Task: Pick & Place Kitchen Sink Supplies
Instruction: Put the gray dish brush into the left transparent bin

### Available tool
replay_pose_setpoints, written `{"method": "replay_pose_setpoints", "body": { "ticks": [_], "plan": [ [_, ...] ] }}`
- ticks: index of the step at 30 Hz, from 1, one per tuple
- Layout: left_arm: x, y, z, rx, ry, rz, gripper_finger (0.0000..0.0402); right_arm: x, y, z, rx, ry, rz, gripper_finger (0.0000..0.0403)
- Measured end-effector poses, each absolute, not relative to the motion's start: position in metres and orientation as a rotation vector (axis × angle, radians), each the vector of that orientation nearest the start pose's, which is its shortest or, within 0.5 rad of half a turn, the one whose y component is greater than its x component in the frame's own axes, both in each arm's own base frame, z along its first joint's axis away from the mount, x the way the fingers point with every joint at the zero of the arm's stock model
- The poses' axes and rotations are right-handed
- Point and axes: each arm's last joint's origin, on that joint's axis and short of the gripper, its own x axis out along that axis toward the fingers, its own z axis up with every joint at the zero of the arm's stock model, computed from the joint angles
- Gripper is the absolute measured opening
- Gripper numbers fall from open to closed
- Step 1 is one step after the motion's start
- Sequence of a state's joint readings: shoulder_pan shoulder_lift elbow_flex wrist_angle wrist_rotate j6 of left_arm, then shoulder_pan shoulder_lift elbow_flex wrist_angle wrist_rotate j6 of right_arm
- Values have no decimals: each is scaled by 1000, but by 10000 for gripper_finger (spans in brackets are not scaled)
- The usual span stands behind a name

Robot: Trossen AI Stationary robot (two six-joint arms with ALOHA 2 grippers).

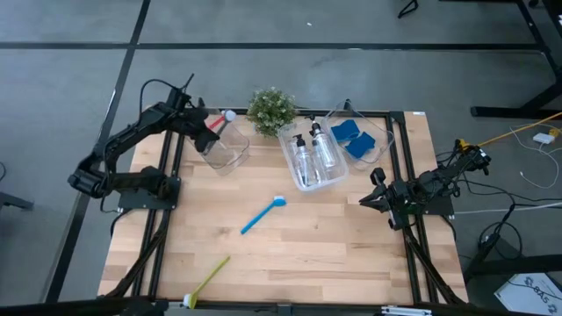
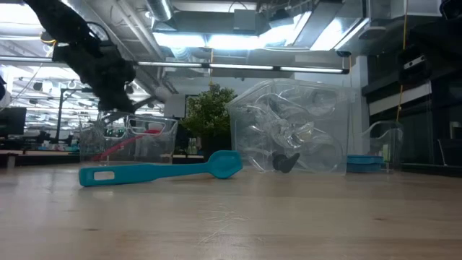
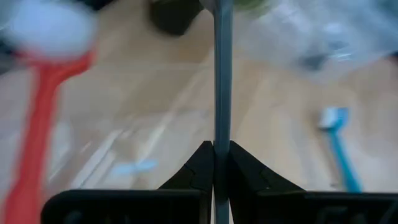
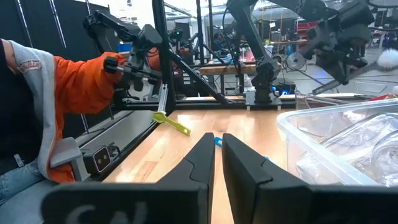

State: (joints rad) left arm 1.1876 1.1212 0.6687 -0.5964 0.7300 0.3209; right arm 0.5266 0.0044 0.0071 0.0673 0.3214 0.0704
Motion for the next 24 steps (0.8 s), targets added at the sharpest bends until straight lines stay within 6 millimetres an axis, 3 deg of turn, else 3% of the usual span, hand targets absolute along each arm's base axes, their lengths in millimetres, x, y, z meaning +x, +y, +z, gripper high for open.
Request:
{"method": "replay_pose_setpoints", "body": {
  "ticks": [3,15,24],
  "plan": [
    [90,178,205,-560,719,372,17,87,40,172,99,-57,208,32],
    [125,180,184,-595,791,279,17,87,40,172,99,-57,208,32],
    [138,179,164,-621,869,204,18,87,40,172,99,-57,208,32]
  ]
}}
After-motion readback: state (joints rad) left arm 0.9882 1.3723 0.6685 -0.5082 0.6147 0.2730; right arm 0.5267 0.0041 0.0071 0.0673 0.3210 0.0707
